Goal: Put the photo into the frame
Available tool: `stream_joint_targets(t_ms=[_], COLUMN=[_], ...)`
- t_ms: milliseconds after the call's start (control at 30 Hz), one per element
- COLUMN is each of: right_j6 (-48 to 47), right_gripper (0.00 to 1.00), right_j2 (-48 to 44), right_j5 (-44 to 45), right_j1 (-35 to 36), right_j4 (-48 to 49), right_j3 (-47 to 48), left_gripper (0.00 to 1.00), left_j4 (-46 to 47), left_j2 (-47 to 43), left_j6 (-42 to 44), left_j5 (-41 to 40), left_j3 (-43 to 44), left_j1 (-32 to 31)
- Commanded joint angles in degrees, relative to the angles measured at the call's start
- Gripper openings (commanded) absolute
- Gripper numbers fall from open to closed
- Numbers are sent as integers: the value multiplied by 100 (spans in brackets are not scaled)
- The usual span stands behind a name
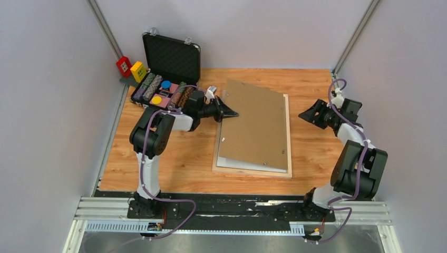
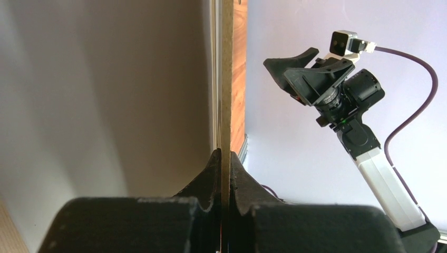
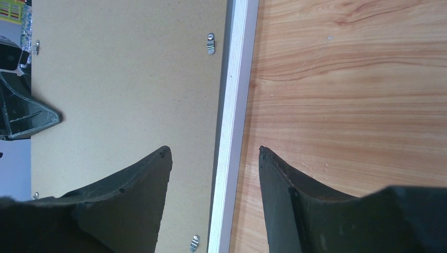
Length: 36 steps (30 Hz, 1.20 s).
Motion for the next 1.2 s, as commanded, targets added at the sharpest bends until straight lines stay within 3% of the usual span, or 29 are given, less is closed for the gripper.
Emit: stream_joint_targets(t_ms=[0,1167], right_j6=[-7,-11], right_gripper=[60,60], right_j2=[-113,-59], right_j5=[-190,-243], right_j1=[-39,-96], right_j4=[276,294], right_j3=[-23,-67], left_gripper=[0,0], left_j4=[424,68], left_j2=[-90,-224], left_j6=[-24,-6], left_j5=[22,57], left_j3=[6,73], left_j1=[-58,-154])
